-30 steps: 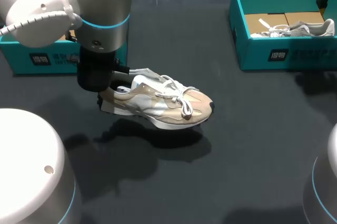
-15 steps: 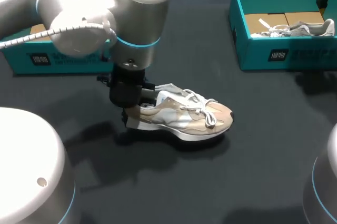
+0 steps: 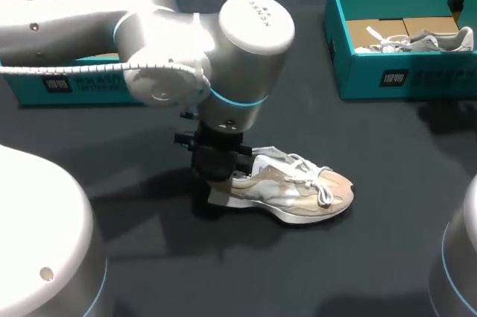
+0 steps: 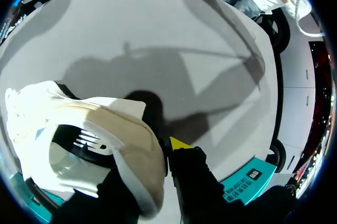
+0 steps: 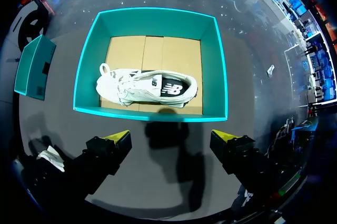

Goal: Take the shoe out of the shoebox, open the shoe tongue, remove and reinsert the insole, then place the shoe into the shoebox

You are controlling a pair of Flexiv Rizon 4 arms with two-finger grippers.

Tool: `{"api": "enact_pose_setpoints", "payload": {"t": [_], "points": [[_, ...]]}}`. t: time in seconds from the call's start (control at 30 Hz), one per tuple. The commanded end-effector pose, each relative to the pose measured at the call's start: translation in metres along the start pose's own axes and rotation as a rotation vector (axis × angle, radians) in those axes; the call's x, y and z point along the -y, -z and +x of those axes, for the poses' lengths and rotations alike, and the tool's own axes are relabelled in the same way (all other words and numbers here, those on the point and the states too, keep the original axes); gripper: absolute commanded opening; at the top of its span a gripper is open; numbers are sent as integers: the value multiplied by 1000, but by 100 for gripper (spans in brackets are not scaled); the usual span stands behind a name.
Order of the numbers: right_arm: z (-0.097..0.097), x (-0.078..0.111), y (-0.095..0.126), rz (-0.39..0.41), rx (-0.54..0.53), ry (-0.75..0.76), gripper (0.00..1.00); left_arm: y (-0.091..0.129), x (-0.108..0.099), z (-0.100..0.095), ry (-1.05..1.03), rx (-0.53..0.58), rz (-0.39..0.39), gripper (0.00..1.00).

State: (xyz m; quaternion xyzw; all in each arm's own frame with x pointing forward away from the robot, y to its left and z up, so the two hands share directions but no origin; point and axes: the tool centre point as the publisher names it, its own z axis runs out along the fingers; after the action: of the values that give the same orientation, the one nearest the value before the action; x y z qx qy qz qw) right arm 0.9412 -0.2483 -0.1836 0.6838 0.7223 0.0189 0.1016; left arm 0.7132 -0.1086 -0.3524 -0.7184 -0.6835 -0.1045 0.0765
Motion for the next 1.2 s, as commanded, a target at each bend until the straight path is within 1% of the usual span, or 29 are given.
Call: {"api": "enact_pose_setpoints", "payload": {"t": [0.03,0.17,0.33,0.53,0.77,0.8,0.83,0.87,0.9,0.93,0.97,1.0,1.03,1.1,1.2], "points": [[0,1,0,-1,1,0,100,-5,-1,-15,-5,-9,-5,0],[0,1,0,-1,1,0,100,-9,2,-18,-7,-6,-34,0],[0,1,0,-1,1,0,100,-16,3,-19,-6,-1,-38,0],[0,1,0,-1,1,0,100,-25,6,-19,-15,2,-78,0],[0,1,0,-1,1,0,100,-31,6,-18,-24,9,-81,0],[0,1,0,-1,1,0,100,-31,6,-18,-25,11,-84,18],[0,1,0,-1,1,0,100,-32,6,-18,-26,12,-85,39],[0,1,0,-1,1,0,100,-32,6,-18,-28,14,-85,48],[0,1,0,-1,1,0,100,-32,6,-18,-29,18,-85,65],[0,1,0,-1,1,0,100,-32,5,-18,-30,23,-82,79],[0,1,0,-1,1,0,100,-31,4,-18,-30,28,-81,89],[0,1,0,-1,1,0,100,-30,4,-18,-31,34,-80,92],[0,1,0,-1,1,0,100,-28,4,-17,-31,40,-79,100],[0,1,0,-1,1,0,100,-23,3,-16,-16,57,-68,100],[0,1,0,-1,1,0,100,-7,3,-11,-6,104,-37,100]]}}
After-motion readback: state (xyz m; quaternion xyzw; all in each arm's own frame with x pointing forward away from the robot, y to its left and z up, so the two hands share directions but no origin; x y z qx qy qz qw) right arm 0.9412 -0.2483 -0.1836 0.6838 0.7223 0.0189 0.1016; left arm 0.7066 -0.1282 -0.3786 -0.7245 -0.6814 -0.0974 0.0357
